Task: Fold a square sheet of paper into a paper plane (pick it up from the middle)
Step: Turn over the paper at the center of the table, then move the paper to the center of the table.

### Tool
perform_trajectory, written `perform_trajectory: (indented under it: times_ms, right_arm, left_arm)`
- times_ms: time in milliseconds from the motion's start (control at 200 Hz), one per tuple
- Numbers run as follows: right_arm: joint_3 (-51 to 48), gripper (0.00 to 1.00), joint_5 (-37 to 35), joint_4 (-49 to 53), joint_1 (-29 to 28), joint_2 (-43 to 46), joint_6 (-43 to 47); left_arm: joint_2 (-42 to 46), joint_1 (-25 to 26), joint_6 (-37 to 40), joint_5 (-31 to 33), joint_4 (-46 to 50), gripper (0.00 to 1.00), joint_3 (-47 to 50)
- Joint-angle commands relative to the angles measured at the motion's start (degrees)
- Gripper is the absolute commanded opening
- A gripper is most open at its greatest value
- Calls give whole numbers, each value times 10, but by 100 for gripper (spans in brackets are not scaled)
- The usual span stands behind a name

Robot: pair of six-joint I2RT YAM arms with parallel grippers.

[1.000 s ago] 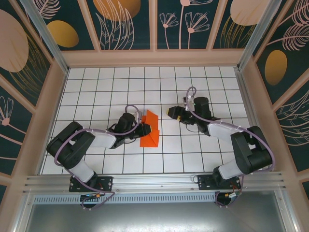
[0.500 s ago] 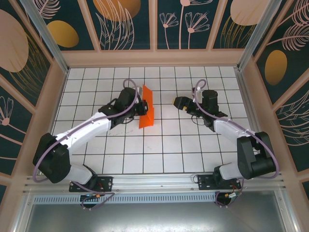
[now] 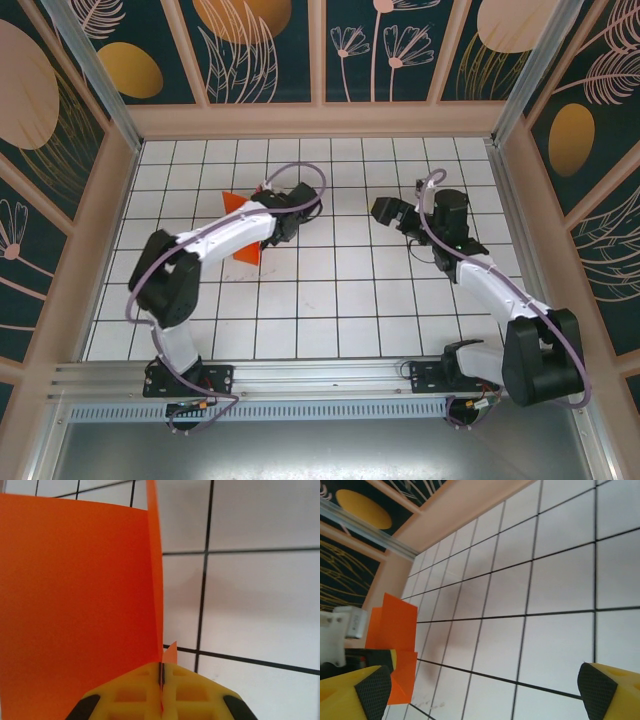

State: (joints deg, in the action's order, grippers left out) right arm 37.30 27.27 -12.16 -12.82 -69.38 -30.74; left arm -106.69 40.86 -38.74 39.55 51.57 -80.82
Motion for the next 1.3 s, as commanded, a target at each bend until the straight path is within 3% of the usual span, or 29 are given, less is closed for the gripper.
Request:
perform_trajectory:
  times_ms: [0, 280, 525, 645, 736, 966, 1166, 1296]
  right_arm:
    - [-18, 98, -2, 29, 21, 13, 28]
    - [-35, 98, 22, 19, 43, -2, 31]
    - [-38, 98, 32, 21, 46, -3, 30]
    - [-39, 98, 33, 20, 46, -6, 30]
    - [-37, 98, 31, 20, 46, -9, 30]
    - [-30, 98, 28, 27, 46, -20, 30]
    - [-30, 97, 34, 16, 20, -30, -2]
    - [4, 95, -18, 25, -53, -60, -22]
  left_arm:
    - [-48, 24, -28, 67, 62, 7, -35]
    - [-174, 73, -57, 62, 81, 6, -110]
    - [-179, 81, -35, -49, -48, 10, -89]
    - [-162, 81, -34, -84, -77, 25, -88]
    - [-130, 81, -31, -154, -136, 45, -77]
    - [5, 80, -28, -306, -345, 70, 16]
    - [129, 62, -48, -311, -435, 89, 117]
    - [210, 16, -96, -301, -489, 98, 227]
